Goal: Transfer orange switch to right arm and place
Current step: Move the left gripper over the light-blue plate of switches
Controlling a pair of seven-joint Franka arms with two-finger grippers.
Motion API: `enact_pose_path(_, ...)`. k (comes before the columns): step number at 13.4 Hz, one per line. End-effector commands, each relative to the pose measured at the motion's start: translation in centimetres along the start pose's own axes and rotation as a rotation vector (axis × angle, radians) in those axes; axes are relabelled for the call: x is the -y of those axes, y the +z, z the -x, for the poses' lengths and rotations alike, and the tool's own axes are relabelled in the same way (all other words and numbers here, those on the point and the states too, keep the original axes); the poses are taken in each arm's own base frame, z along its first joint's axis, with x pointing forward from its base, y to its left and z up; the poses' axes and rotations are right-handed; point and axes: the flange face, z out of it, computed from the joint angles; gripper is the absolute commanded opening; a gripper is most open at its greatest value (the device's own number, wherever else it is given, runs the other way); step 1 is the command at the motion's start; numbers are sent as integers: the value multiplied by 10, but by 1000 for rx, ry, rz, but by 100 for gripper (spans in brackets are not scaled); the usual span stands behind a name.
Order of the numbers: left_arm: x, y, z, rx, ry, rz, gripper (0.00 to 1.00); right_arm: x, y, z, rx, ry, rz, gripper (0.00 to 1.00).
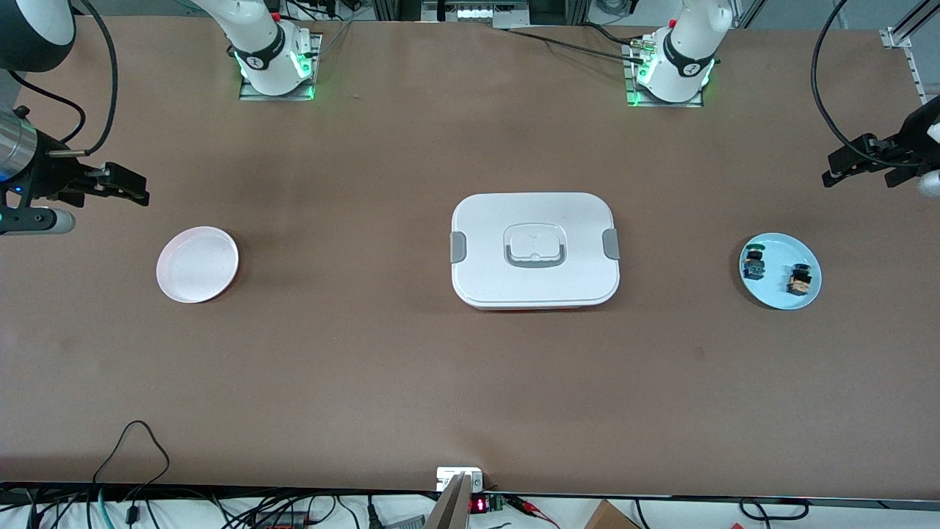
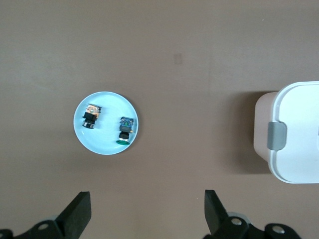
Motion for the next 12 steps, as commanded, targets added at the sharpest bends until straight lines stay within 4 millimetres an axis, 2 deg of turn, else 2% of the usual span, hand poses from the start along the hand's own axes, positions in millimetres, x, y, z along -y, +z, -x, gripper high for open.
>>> enact_pose_path(1,-1,-2,-1,33,22,-26,100,0,-3,1,2,-8,5,100)
enact_pose_path(4,-4,14,0,93,48,-48,100,0,-3,1,2,-7,7,100)
enact_pose_path(7,4,37,-2,201,336,-79,100,-2,-3,1,2,-6,7,100)
enact_pose_path(10,30,66,-11,266,526,-36,100,0,-4,1,0,-10,10,100)
enact_pose_path(12,43,96,-22,333,804,-24,100,4,-5,1,-7,-18,12,100)
